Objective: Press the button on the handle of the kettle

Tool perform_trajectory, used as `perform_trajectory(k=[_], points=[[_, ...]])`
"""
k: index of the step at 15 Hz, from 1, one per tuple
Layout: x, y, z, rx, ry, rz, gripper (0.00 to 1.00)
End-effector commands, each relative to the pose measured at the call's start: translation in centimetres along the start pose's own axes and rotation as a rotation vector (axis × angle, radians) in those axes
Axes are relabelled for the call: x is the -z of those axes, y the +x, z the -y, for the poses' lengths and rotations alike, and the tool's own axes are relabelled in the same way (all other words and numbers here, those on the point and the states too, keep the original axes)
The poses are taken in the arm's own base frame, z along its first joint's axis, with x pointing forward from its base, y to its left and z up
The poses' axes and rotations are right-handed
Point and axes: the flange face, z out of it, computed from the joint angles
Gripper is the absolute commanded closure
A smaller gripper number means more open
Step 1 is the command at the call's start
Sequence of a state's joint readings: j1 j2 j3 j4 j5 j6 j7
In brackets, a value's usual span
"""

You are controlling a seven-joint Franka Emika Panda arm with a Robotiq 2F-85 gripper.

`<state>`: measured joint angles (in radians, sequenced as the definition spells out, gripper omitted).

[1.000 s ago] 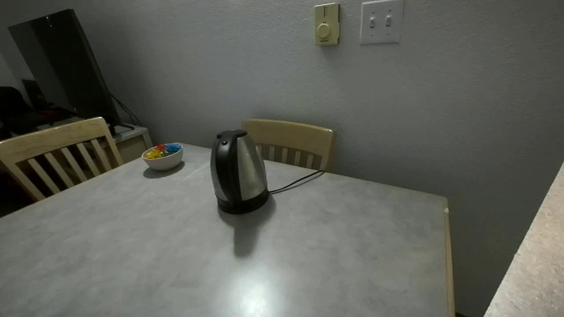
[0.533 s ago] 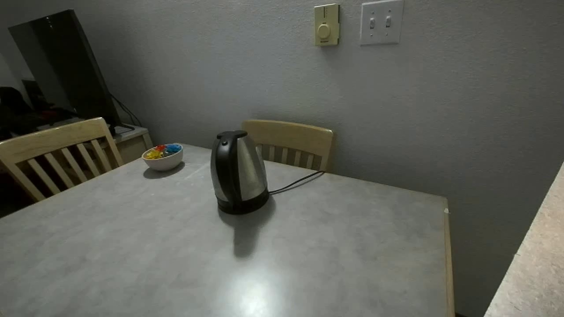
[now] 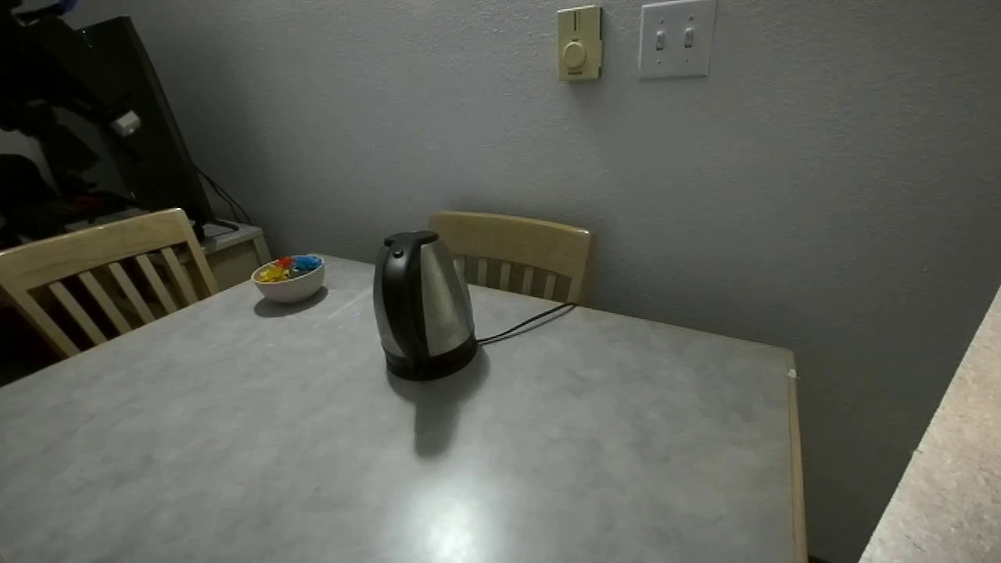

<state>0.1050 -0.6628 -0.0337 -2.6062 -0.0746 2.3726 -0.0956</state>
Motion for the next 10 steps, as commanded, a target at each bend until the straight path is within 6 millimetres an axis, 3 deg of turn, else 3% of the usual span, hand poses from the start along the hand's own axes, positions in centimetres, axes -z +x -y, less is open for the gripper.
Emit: perform_trajectory(k=[1, 7, 10], points=[[0.0, 0.4, 0.0, 0.001, 0.000, 0.000, 0.00], [-0.5, 0.8, -0.4, -0.004, -0.017, 0.009, 0.00], [-0.8, 1.7, -2.2, -0.005, -0.040, 0.035, 0.00]])
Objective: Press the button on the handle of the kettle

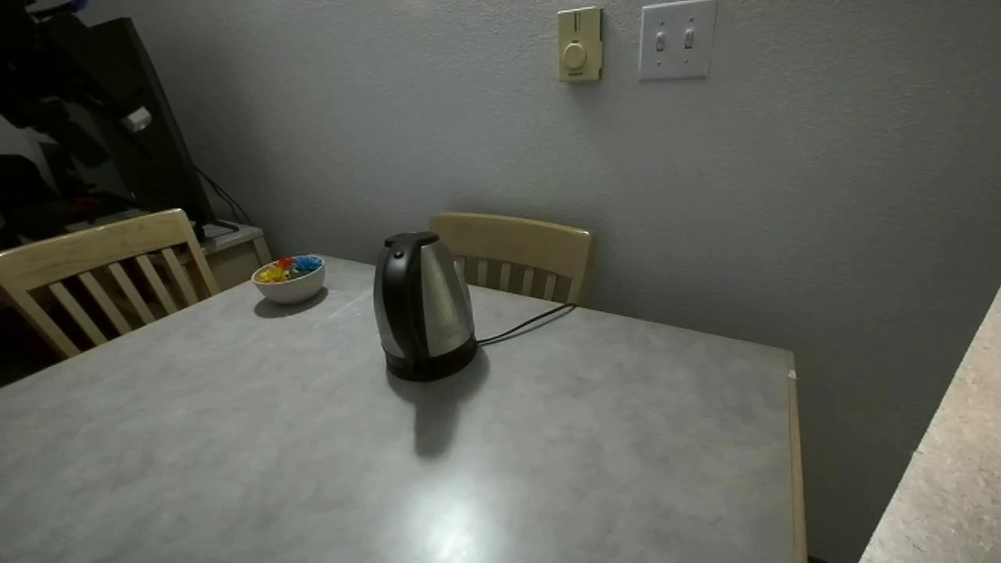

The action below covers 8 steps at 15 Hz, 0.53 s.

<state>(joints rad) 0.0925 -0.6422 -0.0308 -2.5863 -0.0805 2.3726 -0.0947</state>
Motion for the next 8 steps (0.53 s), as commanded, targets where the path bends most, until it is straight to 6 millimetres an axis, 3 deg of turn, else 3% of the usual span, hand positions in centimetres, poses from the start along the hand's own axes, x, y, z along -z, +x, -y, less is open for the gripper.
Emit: perform_trajectory(k=[1, 3, 4, 8], points=[[-0.8, 1.5, -2.3, -0.001, -0.045, 0.050, 0.00], [-1.3, 2.7, -3.9, -0.007, -0.066, 0.076, 0.00], [-1.7, 3.4, -4.6, -0.010, -0.067, 0.092, 0.21], [-3.5, 6.2, -6.3, -0.032, -0.067, 0.160, 0.47]])
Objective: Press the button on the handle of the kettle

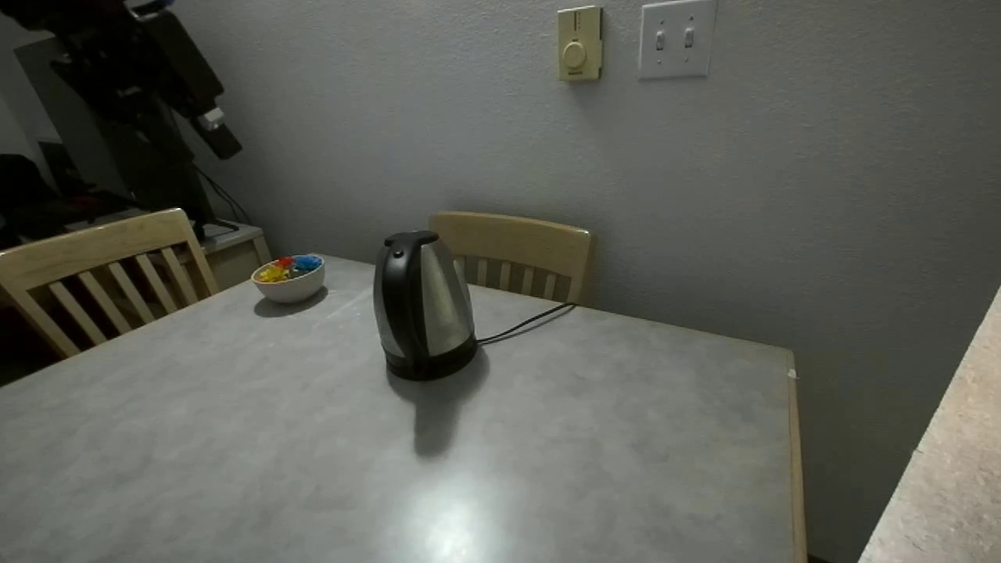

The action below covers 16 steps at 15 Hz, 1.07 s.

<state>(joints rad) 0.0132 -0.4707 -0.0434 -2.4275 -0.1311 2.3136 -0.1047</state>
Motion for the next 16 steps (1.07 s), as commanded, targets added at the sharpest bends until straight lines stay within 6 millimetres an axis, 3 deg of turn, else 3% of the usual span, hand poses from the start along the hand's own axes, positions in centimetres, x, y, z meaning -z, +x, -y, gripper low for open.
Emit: perform_trajectory(k=[1, 7, 12, 16], points=[[-2.0, 3.5, -1.5, 0.007, -0.012, 0.095, 0.56], [-3.8, 7.1, -2.3, 0.005, -0.004, 0.145, 0.96], [-3.9, 8.9, -4.5, -0.045, 0.064, 0.127, 1.00], [-6.2, 9.2, -6.3, -0.078, 0.122, 0.144, 1.00]])
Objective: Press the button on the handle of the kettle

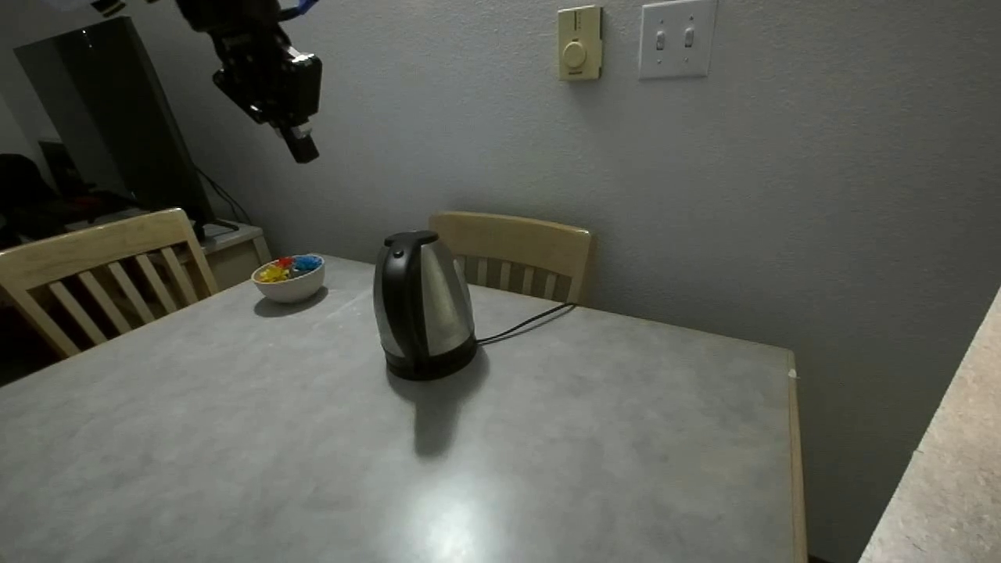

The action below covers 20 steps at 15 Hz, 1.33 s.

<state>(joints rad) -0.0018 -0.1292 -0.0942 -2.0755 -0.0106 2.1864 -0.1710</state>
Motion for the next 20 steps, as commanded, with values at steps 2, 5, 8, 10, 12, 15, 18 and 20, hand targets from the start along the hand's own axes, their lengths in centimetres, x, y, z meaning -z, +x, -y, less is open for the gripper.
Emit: perform_trajectory(k=[2, 5, 8, 10, 12, 15, 18, 20], points=[[-3.2, 1.1, -2.4, -0.013, 0.050, 0.053, 1.00], [-5.1, 1.5, -2.7, -0.010, 0.044, 0.064, 1.00], [-6.7, 2.4, -2.4, 0.007, 0.037, 0.053, 1.00], [-7.4, 2.9, -2.4, 0.022, 0.034, 0.051, 1.00], [-7.8, 3.3, -2.4, 0.031, 0.031, 0.051, 1.00], [-7.5, 2.8, -2.0, 0.016, 0.020, 0.060, 0.99], [-7.3, 2.9, -1.9, 0.019, 0.020, 0.056, 0.99], [-7.6, 2.8, -2.4, 0.003, 0.028, 0.055, 1.00]])
